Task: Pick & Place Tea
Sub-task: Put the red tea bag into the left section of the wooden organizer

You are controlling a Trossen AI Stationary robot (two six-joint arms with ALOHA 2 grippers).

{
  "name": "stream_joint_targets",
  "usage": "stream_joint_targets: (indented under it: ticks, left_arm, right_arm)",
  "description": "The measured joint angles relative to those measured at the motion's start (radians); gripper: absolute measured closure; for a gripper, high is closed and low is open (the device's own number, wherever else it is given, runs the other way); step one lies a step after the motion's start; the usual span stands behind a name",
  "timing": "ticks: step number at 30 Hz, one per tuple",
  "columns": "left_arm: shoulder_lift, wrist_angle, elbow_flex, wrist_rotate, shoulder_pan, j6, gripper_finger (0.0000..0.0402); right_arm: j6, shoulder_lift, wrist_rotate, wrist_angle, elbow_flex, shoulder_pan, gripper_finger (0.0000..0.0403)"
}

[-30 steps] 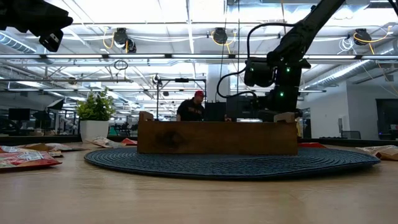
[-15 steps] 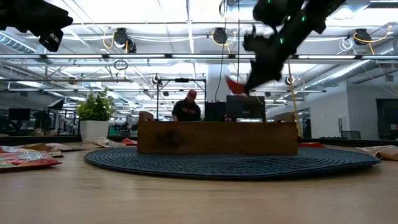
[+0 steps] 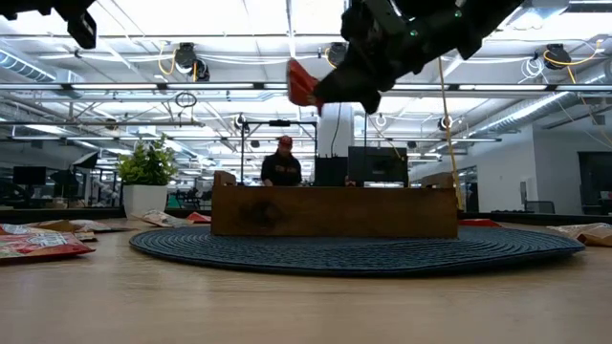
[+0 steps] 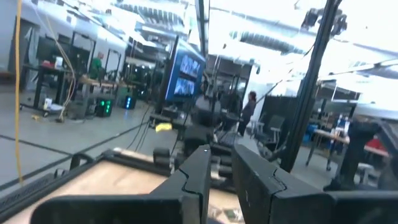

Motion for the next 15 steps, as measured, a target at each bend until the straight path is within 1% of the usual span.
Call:
stream_joint_targets:
  ticks: [5, 11, 15]
  left_arm:
    - [0.0, 0.005, 0.0, -0.001, 0.0, 0.0, 0.0332]
    - [0.0, 0.003, 0.0, -0.001, 0.0, 0.0, 0.0332]
    - [0.0, 0.001, 0.0, -0.002, 0.0, 0.0, 0.0332]
  right_arm:
    - [-0.011, 0.06, -0.122, 0.156, 0.0, 0.002, 0.0381]
    - [-0.012, 0.105, -0.168, 0.227, 0.0, 0.002, 0.0381]
    - [-0.016, 0.125, -0.241, 0.303, 0.0, 0.008, 0.0381]
